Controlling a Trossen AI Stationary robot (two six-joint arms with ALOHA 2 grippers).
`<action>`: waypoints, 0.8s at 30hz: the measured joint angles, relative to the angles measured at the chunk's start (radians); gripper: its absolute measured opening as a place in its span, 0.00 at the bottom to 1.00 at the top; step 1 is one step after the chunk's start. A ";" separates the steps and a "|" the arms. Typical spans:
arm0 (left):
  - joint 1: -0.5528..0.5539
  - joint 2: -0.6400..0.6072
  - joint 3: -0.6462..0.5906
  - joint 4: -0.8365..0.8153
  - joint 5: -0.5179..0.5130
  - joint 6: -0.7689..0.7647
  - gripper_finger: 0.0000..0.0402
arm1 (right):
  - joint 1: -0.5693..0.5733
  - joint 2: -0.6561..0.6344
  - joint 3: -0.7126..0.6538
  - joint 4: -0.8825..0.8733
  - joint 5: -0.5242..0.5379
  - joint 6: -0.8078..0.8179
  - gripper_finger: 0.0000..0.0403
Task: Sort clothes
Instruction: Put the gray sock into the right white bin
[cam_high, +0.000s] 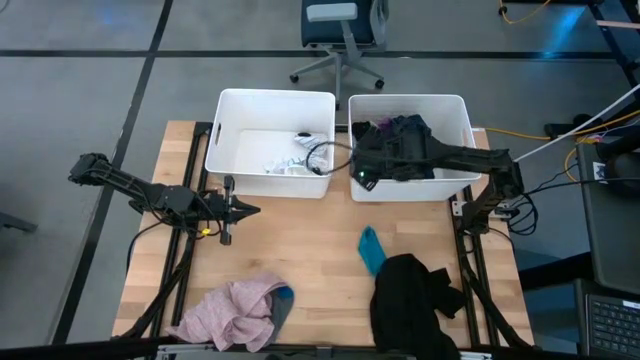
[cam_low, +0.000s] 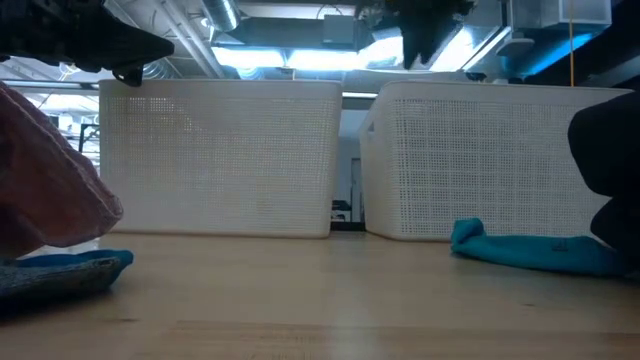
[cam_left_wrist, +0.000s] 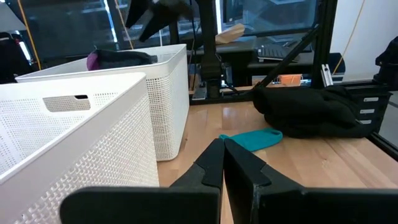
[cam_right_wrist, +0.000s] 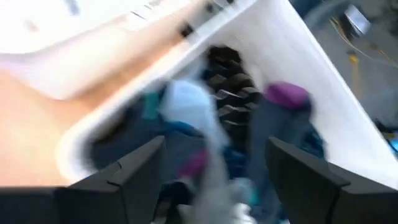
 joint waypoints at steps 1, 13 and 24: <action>0.000 0.000 0.000 0.000 0.000 0.000 0.00 | 0.022 0.000 0.004 0.021 -0.002 0.000 0.68; 0.000 0.000 0.000 0.000 0.000 -0.003 0.00 | 0.313 0.076 0.006 0.366 -0.026 -0.184 0.67; 0.000 0.000 0.000 0.000 0.000 0.000 0.00 | 0.444 0.310 0.006 0.658 -0.245 -0.430 0.67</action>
